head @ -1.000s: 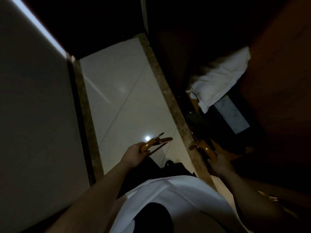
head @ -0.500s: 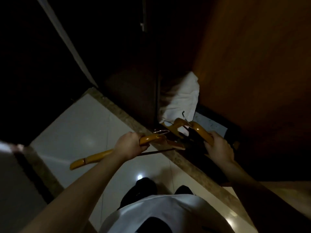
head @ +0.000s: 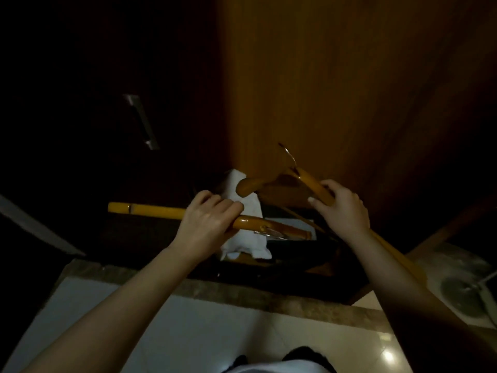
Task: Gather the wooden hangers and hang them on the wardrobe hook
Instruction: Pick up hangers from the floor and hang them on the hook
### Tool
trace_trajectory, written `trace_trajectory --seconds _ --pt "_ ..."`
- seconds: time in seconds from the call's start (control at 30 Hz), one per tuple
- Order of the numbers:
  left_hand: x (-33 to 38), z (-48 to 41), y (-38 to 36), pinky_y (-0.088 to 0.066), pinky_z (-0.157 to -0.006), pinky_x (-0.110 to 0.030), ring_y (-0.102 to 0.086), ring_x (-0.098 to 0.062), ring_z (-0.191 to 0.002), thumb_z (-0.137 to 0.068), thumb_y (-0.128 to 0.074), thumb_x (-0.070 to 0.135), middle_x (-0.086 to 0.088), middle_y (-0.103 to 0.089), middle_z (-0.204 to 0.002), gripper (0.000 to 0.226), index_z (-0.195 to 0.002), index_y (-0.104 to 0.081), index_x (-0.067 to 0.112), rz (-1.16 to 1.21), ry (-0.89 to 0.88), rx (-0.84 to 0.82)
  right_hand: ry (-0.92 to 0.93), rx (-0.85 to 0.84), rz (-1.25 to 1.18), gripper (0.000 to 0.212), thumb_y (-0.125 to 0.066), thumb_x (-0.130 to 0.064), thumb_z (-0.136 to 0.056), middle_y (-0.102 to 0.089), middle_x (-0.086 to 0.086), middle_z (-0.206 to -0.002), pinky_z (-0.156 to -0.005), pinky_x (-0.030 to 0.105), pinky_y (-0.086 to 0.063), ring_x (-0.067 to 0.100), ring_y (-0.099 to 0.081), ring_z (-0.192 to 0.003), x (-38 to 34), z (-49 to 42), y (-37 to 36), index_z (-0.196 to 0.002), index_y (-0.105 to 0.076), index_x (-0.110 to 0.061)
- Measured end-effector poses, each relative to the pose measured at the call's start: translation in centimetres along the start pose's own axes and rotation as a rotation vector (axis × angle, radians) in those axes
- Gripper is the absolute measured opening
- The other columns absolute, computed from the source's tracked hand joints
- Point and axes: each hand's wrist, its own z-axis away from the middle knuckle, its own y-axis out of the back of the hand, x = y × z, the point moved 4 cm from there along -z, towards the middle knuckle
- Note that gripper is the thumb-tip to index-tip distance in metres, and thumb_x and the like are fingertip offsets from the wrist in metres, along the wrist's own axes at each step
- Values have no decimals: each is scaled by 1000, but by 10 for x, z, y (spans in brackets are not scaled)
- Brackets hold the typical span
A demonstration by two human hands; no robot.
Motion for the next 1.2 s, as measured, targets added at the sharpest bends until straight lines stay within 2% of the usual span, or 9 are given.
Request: trace_trajectory --seconds 0.27,0.43,0.53,0.63,0.73,0.87,0.97,1.1,1.2 --pt "-24 -106 55 -35 -77 -32 -61 -22 -55 -88 -51 31 -3 -61 -61 19 -79 -48 14 -27 -15 373 95 223 -30 27 -57 -46 -86 -53 -12 -78 -74 32 -40 14 -54 -84 -31 -35 104 -106 -59 -27" --pt "-28 -164 71 -36 -79 -29 -61 -21 -55 -99 -24 46 -3 -62 -61 38 -82 -42 17 137 -49 478 151 289 2 22 -54 -44 -88 -51 -7 -84 -70 31 -40 12 -52 -77 -46 -55 141 -100 -58 -26" --pt "-31 -192 72 -46 -66 -31 -60 -22 -56 -96 -38 48 -5 -61 -64 35 -84 -43 16 280 -104 473 187 277 -1 26 -51 -46 -89 -55 -4 -84 -69 32 -45 11 -54 -75 -55 -69 156 -99 -61 -24" --pt "-39 -221 69 -54 -55 -39 -64 -23 -69 -81 -57 38 -7 -65 -79 26 -90 -49 15 350 -103 354 231 256 18 25 -50 -48 -89 -57 -6 -85 -70 34 -48 9 -55 -75 -62 -88 169 -99 -61 -28" --pt "-46 -249 70 -56 -77 -39 -60 -22 -99 -74 -59 34 -4 -62 -105 38 -107 -52 16 430 -54 261 274 224 3 26 -49 -50 -88 -58 -8 -82 -73 39 -50 9 -56 -73 -68 -111 184 -99 -61 -30" --pt "-58 -281 75 -39 -106 -40 -43 -20 -130 -77 -65 30 -3 -50 -138 65 -136 -40 23 480 80 261 322 222 -48 25 -49 -50 -88 -53 -13 -71 -76 44 -50 6 -53 -70 -75 -148 211 -95 -59 -27" --pt "-67 -307 77 -29 -112 -38 -32 -16 -139 -79 -71 25 2 -36 -150 83 -147 -23 28 402 149 202 375 245 -101 23 -51 -47 -89 -56 -13 -74 -74 38 -50 6 -55 -73 -85 -178 233 -95 -60 -27" --pt "-85 -346 80 -31 -114 -40 -33 -16 -139 -78 -71 29 0 -36 -150 88 -148 -17 28 456 197 211 478 313 -206 53 -55 -54 -83 -64 -4 -103 -85 33 -50 13 -60 -96 -102 -218 265 -116 -59 -12" --pt "-98 -380 82 -24 -118 -45 -23 -15 -143 -78 -71 29 -1 -28 -154 87 -147 -19 26 423 229 215 539 416 -248 36 -59 -34 -88 -61 -5 -108 -80 24 -48 9 -55 -100 -114 -247 286 -119 -55 -16"
